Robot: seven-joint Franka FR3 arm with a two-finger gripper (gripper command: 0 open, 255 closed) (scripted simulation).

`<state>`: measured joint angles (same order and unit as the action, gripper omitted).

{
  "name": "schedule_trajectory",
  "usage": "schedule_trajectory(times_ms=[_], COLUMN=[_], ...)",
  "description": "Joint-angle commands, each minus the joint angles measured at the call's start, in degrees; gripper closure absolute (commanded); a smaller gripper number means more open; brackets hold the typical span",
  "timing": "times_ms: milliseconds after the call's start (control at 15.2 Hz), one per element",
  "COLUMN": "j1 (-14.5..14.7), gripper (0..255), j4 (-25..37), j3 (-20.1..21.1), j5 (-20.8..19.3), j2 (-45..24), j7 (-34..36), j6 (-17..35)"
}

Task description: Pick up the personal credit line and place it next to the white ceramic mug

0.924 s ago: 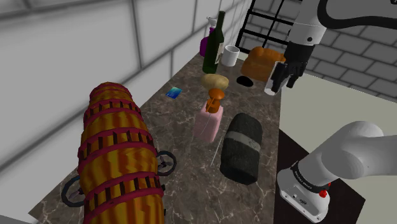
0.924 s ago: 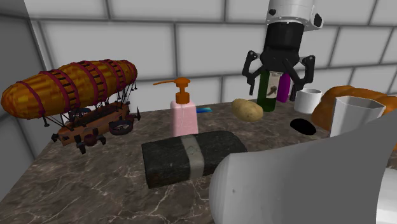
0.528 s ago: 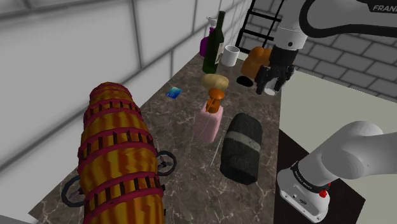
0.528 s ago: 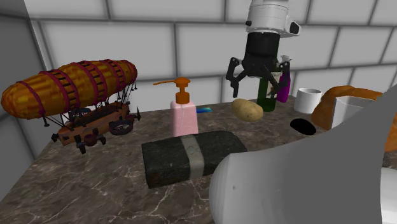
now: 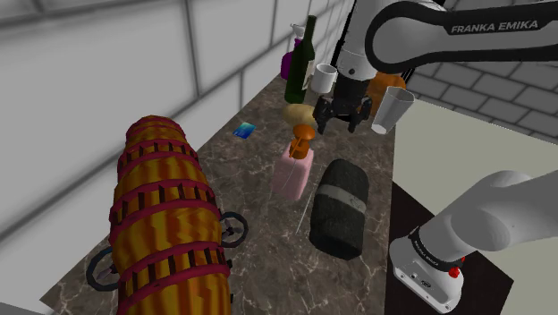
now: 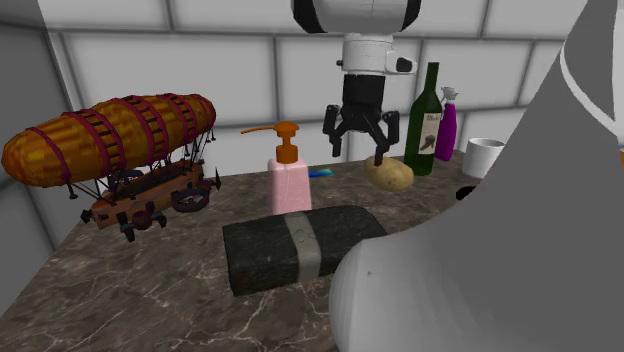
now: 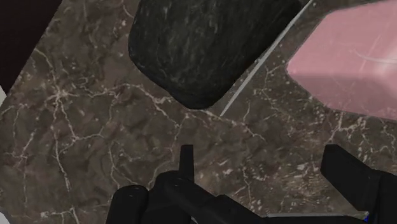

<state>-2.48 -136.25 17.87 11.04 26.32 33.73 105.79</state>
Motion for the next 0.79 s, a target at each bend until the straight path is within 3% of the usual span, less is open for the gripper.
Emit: schedule_trajectory(times_ms=[0,330,726], j1=[-0.7,-2.6,-2.9], gripper=[0,0,0], j4=[2.0,8.8,20.0], j3=[2.5,7.9,11.1], j5=[-0.6,-5.2,-15.6], j2=[-3.8,-14.8,-29.6], j7=[5.2,18.3,35.4], j6=[2.9,8.7,11.8])
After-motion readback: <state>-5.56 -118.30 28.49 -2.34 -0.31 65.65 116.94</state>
